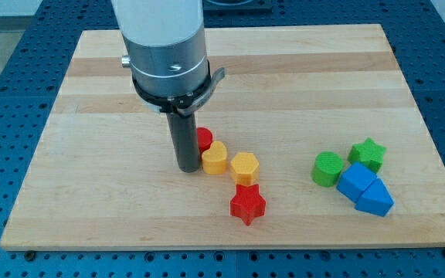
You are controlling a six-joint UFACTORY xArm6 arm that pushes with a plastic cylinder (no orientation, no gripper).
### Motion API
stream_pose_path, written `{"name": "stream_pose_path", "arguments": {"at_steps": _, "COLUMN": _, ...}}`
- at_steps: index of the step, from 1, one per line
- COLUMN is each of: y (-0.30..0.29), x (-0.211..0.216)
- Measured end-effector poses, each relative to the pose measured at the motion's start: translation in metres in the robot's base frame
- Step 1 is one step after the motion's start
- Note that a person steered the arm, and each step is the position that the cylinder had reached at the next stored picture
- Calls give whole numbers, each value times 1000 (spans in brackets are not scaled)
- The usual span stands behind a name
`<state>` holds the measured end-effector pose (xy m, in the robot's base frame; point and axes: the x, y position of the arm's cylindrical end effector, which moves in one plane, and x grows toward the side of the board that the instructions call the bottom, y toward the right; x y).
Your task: Push the red circle to the top left to the yellow heart
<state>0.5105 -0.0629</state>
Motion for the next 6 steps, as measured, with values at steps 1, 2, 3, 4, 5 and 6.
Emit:
{"name": "stream_pose_path", "arguments": {"at_steps": 1, "y": 0, "x": -1}}
{"name": "stream_pose_path", "arguments": {"at_steps": 2, "y": 4, "x": -7}}
{"name": "stream_pose_path", "arguments": {"at_steps": 3, "y": 10, "x": -13}}
{"name": "stream_pose_path", "arguments": {"at_steps": 4, "y": 17, "x": -19}}
{"name": "stream_pose_path", "arguments": {"at_steps": 5, "y": 15, "x": -21}}
{"name": "stream_pose_path", "arguments": {"at_steps": 6, "y": -8, "x": -12}}
